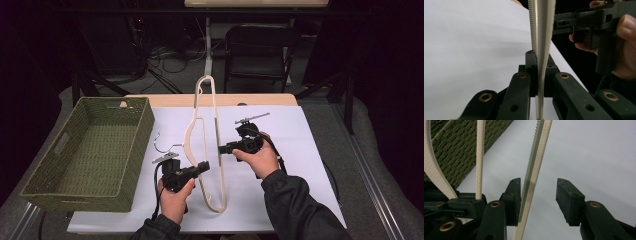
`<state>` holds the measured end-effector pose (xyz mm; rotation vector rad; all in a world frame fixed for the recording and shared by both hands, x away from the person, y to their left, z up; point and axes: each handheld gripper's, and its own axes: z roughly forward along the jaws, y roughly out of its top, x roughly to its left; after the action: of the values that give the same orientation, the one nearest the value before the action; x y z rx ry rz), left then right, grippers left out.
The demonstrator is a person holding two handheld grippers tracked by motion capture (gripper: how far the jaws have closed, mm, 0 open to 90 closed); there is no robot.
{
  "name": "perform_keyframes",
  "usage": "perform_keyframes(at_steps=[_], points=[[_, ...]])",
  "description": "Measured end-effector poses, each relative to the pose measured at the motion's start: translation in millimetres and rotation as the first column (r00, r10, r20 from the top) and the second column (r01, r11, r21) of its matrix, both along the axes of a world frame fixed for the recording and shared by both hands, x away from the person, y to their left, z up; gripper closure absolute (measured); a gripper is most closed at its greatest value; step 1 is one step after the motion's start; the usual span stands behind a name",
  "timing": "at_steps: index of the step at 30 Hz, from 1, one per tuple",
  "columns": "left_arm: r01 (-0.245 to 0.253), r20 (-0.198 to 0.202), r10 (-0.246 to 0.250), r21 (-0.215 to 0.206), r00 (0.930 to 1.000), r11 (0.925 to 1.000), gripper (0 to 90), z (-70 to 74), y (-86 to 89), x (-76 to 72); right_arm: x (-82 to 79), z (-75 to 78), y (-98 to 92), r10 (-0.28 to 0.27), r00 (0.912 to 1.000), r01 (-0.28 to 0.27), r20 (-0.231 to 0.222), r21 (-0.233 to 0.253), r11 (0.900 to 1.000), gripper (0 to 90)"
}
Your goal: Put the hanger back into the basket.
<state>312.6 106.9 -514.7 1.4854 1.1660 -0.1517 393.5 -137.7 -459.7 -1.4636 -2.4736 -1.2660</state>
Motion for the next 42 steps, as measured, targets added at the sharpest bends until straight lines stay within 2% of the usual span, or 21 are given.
perform_keyframes(at_steps=[4, 6, 12, 13, 16, 24, 29, 33, 42], points=[[-0.002, -0.029, 0.002, -0.017, 0.9996, 0.9998, 87.2, -0.9, 1.2, 1.8, -1.6, 2.8, -2.2, -0.002, 1.0, 0.002, 0.005, 0.012, 1.0, 52.9], [0.001, -0.043, -0.002, -0.04, 0.9991, 0.9992, 87.3, -1.5, 2.0, 2.9, -2.1, 3.5, -3.7, -0.007, 0.9999, 0.007, 0.013, 0.018, 1.0, 52.2], [-0.006, -0.048, 0.004, -0.044, 0.9989, 0.999, 87.3, 4.7, 6.2, 4.2, -3.2, 6.6, -9.5, -0.006, 0.9999, 0.006, 0.014, 0.008, 1.0, 49.2], [-0.007, -0.045, 0.006, -0.035, 0.999, 0.9994, 87.3, 7.5, 7.5, 4.2, -3.8, 6.4, -9.5, -0.011, 0.9998, 0.011, 0.018, 0.013, 1.0, 48.7], [-0.009, -0.038, 0.009, -0.01, 0.9993, 0.9999, 87.2, 14.7, 9.9, 3.8, -5.2, 6.9, -11.6, -0.004, 0.9996, 0.004, 0.027, -0.019, 1.0, 47.3], [0.031, -0.044, -0.028, 0.07, 0.9986, 0.997, 87.2, 31.6, 16.2, 6.8, -7.4, 6.5, -18.0, -0.009, 0.9996, 0.01, 0.026, -0.038, 0.999, 47.2], [0.049, -0.066, -0.042, 0.113, 0.9969, 0.9924, 87.2, 37.3, 18.4, 14.6, -8.7, 5.6, -20.2, -0.019, 0.9993, 0.021, 0.032, -0.057, 0.998, 46.9], [0.056, -0.075, -0.044, 0.163, 0.9962, 0.9851, 87.3, 38.3, 17.3, 21.6, -9.0, 6.0, -22.0, -0.016, 0.9993, 0.018, 0.033, -0.073, 0.997, 46.6], [0.063, -0.122, -0.038, 0.212, 0.9919, 0.9752, 87.2, 46.4, 20.4, 34.7, -10.7, 5.4, -26.3, -0.02, 0.9992, 0.023, 0.034, -0.087, 0.996, 46.6]])
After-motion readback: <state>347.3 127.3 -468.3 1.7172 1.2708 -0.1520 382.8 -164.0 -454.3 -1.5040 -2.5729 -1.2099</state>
